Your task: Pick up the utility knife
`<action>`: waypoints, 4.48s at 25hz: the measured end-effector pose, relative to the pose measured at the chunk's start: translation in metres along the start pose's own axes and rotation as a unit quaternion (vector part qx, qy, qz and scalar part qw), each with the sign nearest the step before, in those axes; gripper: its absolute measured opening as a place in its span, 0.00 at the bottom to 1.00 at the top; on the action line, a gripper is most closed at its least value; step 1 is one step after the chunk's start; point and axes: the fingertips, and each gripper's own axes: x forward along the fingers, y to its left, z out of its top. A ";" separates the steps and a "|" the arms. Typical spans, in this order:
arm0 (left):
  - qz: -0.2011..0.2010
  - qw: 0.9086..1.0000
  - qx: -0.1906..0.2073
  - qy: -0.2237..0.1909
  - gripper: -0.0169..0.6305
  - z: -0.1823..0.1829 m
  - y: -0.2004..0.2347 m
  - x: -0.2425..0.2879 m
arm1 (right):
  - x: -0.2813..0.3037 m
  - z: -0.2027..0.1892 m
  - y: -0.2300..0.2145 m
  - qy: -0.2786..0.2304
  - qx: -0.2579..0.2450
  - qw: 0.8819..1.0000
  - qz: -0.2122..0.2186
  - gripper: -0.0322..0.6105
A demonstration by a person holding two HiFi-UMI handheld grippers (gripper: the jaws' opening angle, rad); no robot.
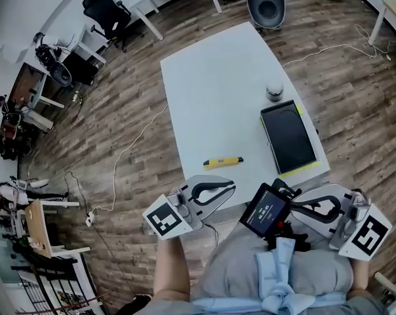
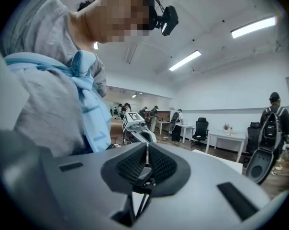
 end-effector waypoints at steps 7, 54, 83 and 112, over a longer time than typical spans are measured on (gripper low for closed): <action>-0.040 0.997 0.023 0.062 0.06 -0.049 0.028 0.009 | -0.005 -0.004 -0.004 0.007 0.009 0.998 -0.056 0.10; -0.090 0.908 0.041 0.408 0.27 -0.293 0.126 0.036 | -0.012 -0.010 -0.004 0.037 0.031 0.990 -0.132 0.10; -0.101 0.856 0.049 0.504 0.28 -0.338 0.136 0.020 | -0.008 -0.007 -0.005 0.042 0.031 0.990 -0.129 0.10; -0.026 0.874 0.017 0.485 0.22 -0.343 0.139 0.023 | -0.009 -0.008 -0.006 0.043 0.019 0.991 -0.128 0.10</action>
